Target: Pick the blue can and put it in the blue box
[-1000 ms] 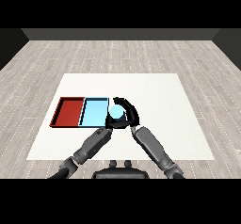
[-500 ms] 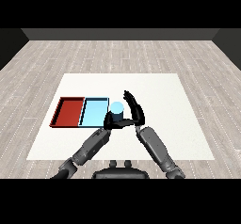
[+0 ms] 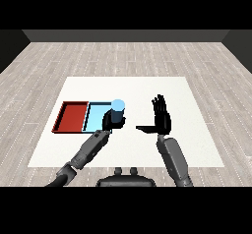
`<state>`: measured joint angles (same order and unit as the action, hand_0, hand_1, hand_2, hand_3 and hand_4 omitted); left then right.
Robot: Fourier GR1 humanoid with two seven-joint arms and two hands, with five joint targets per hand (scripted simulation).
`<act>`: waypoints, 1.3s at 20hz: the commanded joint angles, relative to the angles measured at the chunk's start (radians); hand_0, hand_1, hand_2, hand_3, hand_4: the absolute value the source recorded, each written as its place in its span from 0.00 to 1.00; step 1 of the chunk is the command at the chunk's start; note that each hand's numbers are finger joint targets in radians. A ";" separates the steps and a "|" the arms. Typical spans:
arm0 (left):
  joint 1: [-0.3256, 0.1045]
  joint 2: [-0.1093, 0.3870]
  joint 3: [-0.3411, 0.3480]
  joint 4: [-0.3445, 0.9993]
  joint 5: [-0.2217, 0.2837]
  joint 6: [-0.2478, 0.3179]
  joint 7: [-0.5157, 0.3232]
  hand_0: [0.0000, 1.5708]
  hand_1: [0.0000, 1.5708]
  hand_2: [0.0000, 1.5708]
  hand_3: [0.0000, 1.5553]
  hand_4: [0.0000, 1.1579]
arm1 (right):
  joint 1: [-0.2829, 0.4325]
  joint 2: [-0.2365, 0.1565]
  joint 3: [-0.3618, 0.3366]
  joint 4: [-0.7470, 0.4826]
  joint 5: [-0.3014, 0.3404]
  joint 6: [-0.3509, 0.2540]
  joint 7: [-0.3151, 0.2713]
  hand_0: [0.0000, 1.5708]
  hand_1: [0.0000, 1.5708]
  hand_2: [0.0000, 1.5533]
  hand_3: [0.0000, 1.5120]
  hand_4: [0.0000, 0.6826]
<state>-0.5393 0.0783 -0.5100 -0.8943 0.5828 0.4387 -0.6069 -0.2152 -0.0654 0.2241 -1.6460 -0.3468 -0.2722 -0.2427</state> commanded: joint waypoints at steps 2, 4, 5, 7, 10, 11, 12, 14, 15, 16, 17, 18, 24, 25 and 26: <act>-0.042 0.137 0.048 0.002 -0.043 0.022 0.082 1.00 1.00 1.00 0.98 0.99 | 0.057 -0.045 -0.113 -0.054 -0.084 0.042 -0.003 0.00 0.00 0.00 0.00 0.00; -0.074 0.149 0.092 -0.006 -0.037 0.040 0.140 1.00 1.00 1.00 0.98 1.00 | 0.125 -0.043 -0.118 -0.042 -0.103 0.085 -0.040 0.00 0.00 0.00 0.00 0.00; -0.086 0.192 0.091 0.024 -0.043 0.009 0.176 1.00 1.00 1.00 0.98 0.99 | 0.087 -0.077 -0.162 -0.048 -0.133 0.090 0.013 0.00 0.00 0.00 0.00 0.00; -0.089 0.181 0.103 0.132 -0.080 0.032 0.131 1.00 1.00 1.00 0.97 0.99 | 0.082 -0.046 -0.140 -0.062 -0.115 0.065 0.007 0.00 0.00 0.00 0.00 0.00; -0.070 0.243 0.062 0.125 -0.132 0.094 0.241 1.00 1.00 1.00 0.97 0.96 | 0.103 -0.015 -0.120 0.031 -0.091 0.086 -0.061 0.00 0.00 0.00 0.00 0.00; -0.119 0.270 0.052 0.188 -0.150 0.086 0.293 1.00 1.00 1.00 0.96 0.94 | 0.064 -0.038 -0.132 -0.003 -0.105 0.073 0.001 0.00 0.00 0.00 0.00 0.00; -0.124 0.277 0.037 0.217 -0.160 0.081 0.339 1.00 1.00 1.00 0.95 0.90 | 0.147 -0.020 -0.112 -0.025 -0.095 0.090 -0.054 0.00 0.00 0.00 0.00 0.00; -0.158 0.266 0.032 0.319 -0.178 0.070 0.387 1.00 1.00 0.99 0.95 0.87 | 0.146 -0.047 -0.152 -0.013 -0.132 0.127 -0.048 0.00 0.00 0.00 0.00 0.00; -0.214 0.259 0.033 0.371 -0.194 0.068 0.418 1.00 1.00 0.98 0.93 0.86 | 0.102 -0.017 -0.141 0.021 -0.103 0.083 -0.052 0.00 0.00 0.00 0.00 0.00; -0.212 0.194 0.003 0.423 -0.224 0.126 0.432 1.00 1.00 0.97 0.90 0.86 | 0.103 -0.034 -0.163 0.040 -0.125 0.106 -0.045 0.00 0.00 0.00 0.00 0.00; -0.217 0.226 -0.009 0.449 -0.236 0.106 0.476 0.95 0.95 0.89 0.76 0.84 | 0.118 0.006 -0.130 0.058 -0.101 0.108 -0.102 0.00 0.00 0.00 0.00 0.00; -0.221 0.169 -0.023 0.497 -0.244 0.142 0.522 0.92 0.92 0.86 0.76 0.81 | 0.122 -0.011 -0.137 0.047 -0.105 0.110 -0.082 0.00 0.00 0.00 0.00 0.00; -0.254 0.133 0.000 0.741 -0.259 0.058 0.590 0.42 0.42 0.37 0.05 0.79 | 0.112 0.000 -0.170 0.090 -0.126 0.112 -0.088 0.00 0.00 0.00 0.00 0.00; -0.279 0.092 0.011 0.776 -0.259 0.054 0.586 0.58 0.58 0.52 0.29 0.76 | 0.126 -0.013 -0.168 0.092 -0.107 0.114 -0.092 0.00 0.00 0.00 0.00 0.00; -0.313 0.081 0.029 0.798 -0.241 0.101 0.647 0.57 0.57 0.52 0.37 0.73 | 0.060 0.002 -0.189 0.162 -0.118 0.124 -0.124 0.00 0.00 0.00 0.00 0.00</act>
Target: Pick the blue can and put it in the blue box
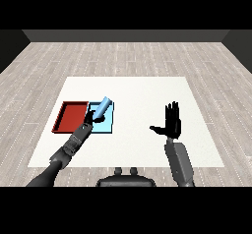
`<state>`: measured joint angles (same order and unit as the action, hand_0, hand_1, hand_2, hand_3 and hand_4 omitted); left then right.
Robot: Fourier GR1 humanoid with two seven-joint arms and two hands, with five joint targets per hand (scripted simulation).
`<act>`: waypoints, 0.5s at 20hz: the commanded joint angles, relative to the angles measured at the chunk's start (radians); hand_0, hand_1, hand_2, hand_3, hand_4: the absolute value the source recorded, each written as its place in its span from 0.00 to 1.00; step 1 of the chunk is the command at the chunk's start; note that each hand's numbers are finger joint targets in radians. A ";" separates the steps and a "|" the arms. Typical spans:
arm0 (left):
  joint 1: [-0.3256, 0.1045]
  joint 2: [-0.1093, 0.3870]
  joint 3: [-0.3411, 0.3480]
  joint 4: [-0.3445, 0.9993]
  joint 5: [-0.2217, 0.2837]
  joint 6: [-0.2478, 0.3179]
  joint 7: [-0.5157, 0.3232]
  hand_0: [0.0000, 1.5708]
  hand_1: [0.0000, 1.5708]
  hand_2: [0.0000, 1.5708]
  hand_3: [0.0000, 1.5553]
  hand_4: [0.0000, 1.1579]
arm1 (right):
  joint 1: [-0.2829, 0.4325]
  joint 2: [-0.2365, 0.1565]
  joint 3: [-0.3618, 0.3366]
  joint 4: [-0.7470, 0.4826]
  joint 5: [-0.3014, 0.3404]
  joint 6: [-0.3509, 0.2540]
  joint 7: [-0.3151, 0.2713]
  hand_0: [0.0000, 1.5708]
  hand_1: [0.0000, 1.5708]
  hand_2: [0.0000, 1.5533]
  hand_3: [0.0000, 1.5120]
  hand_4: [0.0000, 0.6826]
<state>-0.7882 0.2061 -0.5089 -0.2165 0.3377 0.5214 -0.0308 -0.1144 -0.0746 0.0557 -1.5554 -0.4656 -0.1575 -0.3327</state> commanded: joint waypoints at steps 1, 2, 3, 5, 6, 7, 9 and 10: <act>-0.058 -0.070 0.036 0.139 -0.003 0.059 0.061 0.84 0.84 0.73 0.13 0.65 | -0.001 0.022 0.011 -0.003 0.015 -0.026 0.008 0.00 0.00 0.00 0.00 0.00; -0.046 -0.057 0.075 0.141 0.033 0.024 0.021 0.88 0.88 0.77 0.00 0.65 | 0.032 -0.009 -0.010 0.039 0.011 0.032 -0.041 0.00 0.00 0.00 0.00 0.00; -0.002 -0.069 0.121 0.106 0.075 0.041 -0.037 0.93 0.93 0.84 0.00 0.60 | -0.018 -0.027 -0.022 0.021 0.008 -0.001 0.026 0.00 0.00 0.00 0.00 0.00; -0.037 -0.041 0.107 0.182 0.047 0.014 0.005 0.92 0.92 0.82 0.00 0.52 | -0.014 0.006 -0.012 0.074 0.016 0.015 -0.030 0.00 0.00 0.00 0.00 0.00; -0.033 -0.029 0.137 0.159 0.074 -0.053 -0.014 0.74 0.74 0.65 0.00 0.59 | -0.013 -0.014 -0.019 0.033 0.007 0.015 0.005 0.00 0.00 0.00 0.00 0.00; -0.064 -0.035 0.097 0.196 0.015 -0.033 0.023 0.15 0.15 0.00 0.00 0.40 | -0.021 -0.003 -0.018 0.084 0.033 0.023 -0.042 0.00 0.00 0.00 0.00 0.00; -0.072 -0.040 0.088 0.207 0.003 -0.072 0.032 0.00 0.00 0.00 0.00 0.00 | 0.029 -0.018 -0.010 -0.003 0.024 0.012 0.007 0.00 0.00 0.00 0.00 0.00; -0.045 0.012 0.098 0.202 0.009 -0.109 -0.002 0.00 0.00 0.00 0.00 0.00 | -0.015 -0.028 -0.047 -0.013 -0.004 -0.014 0.053 0.00 0.00 0.00 0.00 0.00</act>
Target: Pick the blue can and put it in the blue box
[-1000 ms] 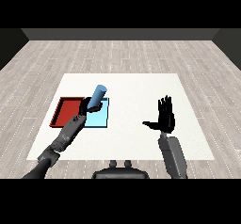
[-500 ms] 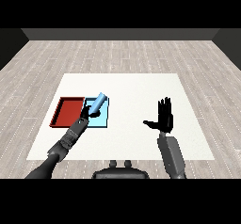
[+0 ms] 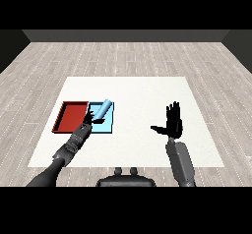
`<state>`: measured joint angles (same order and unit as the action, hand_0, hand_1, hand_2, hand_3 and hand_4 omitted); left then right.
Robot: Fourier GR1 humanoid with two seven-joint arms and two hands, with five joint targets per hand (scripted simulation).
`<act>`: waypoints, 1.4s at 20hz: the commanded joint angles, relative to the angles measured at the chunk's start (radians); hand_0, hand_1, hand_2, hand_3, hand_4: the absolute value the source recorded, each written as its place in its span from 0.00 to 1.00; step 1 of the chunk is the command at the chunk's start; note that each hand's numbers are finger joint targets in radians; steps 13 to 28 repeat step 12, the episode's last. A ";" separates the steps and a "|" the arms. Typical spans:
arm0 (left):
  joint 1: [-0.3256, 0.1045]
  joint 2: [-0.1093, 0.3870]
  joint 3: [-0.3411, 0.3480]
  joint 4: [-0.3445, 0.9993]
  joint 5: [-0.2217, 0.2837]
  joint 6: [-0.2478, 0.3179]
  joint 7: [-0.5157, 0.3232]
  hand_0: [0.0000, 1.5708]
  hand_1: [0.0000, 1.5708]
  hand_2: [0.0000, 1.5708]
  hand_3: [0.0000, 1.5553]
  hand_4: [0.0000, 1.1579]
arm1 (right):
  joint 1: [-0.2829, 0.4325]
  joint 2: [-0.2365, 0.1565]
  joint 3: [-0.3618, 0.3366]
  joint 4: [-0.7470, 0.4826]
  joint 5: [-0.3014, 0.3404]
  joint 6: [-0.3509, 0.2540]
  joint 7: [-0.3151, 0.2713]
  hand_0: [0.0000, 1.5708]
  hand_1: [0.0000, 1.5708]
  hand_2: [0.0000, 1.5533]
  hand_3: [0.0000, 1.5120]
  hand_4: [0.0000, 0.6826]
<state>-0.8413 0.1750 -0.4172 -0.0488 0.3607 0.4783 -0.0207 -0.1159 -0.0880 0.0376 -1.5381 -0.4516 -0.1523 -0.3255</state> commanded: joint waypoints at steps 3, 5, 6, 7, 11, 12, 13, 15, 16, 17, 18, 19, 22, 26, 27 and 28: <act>-0.012 -0.022 0.007 0.047 -0.030 0.020 0.000 0.00 0.00 0.00 0.00 0.00 | -0.051 -0.007 -0.036 0.058 -0.028 0.052 -0.015 0.00 0.00 0.00 0.00 0.00; -0.066 0.000 0.009 0.047 -0.037 0.018 0.048 0.00 0.00 0.00 0.00 0.00 | -0.074 0.018 -0.028 0.073 -0.007 0.025 -0.032 0.00 0.00 0.00 0.00 0.00; -0.038 0.000 0.021 0.038 -0.029 0.031 -0.012 0.00 0.00 0.00 0.00 0.00 | -0.030 0.035 0.002 0.042 0.010 0.006 -0.021 0.00 0.00 0.00 0.00 0.00; -0.025 -0.013 0.045 0.004 -0.006 0.073 -0.069 0.00 0.00 0.00 0.00 0.00 | 0.022 0.005 -0.016 0.005 -0.020 0.057 -0.029 0.00 0.00 0.00 0.00 0.00; -0.009 0.038 0.117 -0.127 0.054 0.051 -0.296 0.00 0.00 0.00 0.00 0.00 | -0.013 -0.004 0.002 0.025 0.012 0.047 -0.015 0.00 0.00 0.00 0.00 0.00; -0.005 0.053 0.122 -0.134 0.052 0.029 -0.319 0.00 0.00 0.00 0.00 0.00 | -0.016 -0.027 -0.002 0.045 0.009 0.090 -0.026 0.00 0.00 0.00 0.00 0.00; -0.005 0.053 0.122 -0.134 0.052 0.029 -0.319 0.00 0.00 0.00 0.00 0.00 | -0.016 -0.027 -0.002 0.045 0.009 0.090 -0.026 0.00 0.00 0.00 0.00 0.00; -0.005 0.053 0.122 -0.134 0.052 0.029 -0.319 0.00 0.00 0.00 0.00 0.00 | -0.016 -0.027 -0.002 0.045 0.009 0.090 -0.026 0.00 0.00 0.00 0.00 0.00; -0.005 0.053 0.122 -0.134 0.052 0.029 -0.319 0.00 0.00 0.00 0.00 0.00 | -0.016 -0.027 -0.002 0.045 0.009 0.090 -0.026 0.00 0.00 0.00 0.00 0.00; -0.005 0.053 0.122 -0.134 0.052 0.029 -0.319 0.00 0.00 0.00 0.00 0.00 | -0.016 -0.027 -0.002 0.045 0.009 0.090 -0.026 0.00 0.00 0.00 0.00 0.00; -0.005 0.053 0.122 -0.134 0.052 0.029 -0.319 0.00 0.00 0.00 0.00 0.00 | -0.016 -0.027 -0.002 0.045 0.009 0.090 -0.026 0.00 0.00 0.00 0.00 0.00; -0.005 0.053 0.122 -0.134 0.052 0.029 -0.319 0.00 0.00 0.00 0.00 0.00 | -0.016 -0.027 -0.002 0.045 0.009 0.090 -0.026 0.00 0.00 0.00 0.00 0.00; -0.005 0.053 0.122 -0.134 0.052 0.029 -0.319 0.00 0.00 0.00 0.00 0.00 | -0.016 -0.027 -0.002 0.045 0.009 0.090 -0.026 0.00 0.00 0.00 0.00 0.00; -0.005 0.053 0.122 -0.134 0.052 0.029 -0.319 0.00 0.00 0.00 0.00 0.00 | -0.016 -0.027 -0.002 0.045 0.009 0.090 -0.026 0.00 0.00 0.00 0.00 0.00; -0.005 0.053 0.122 -0.134 0.052 0.029 -0.319 0.00 0.00 0.00 0.00 0.00 | -0.016 -0.027 -0.002 0.045 0.009 0.090 -0.026 0.00 0.00 0.00 0.00 0.00; -0.005 0.053 0.122 -0.134 0.052 0.029 -0.319 0.00 0.00 0.00 0.00 0.00 | -0.016 -0.027 -0.002 0.045 0.009 0.090 -0.026 0.00 0.00 0.00 0.00 0.00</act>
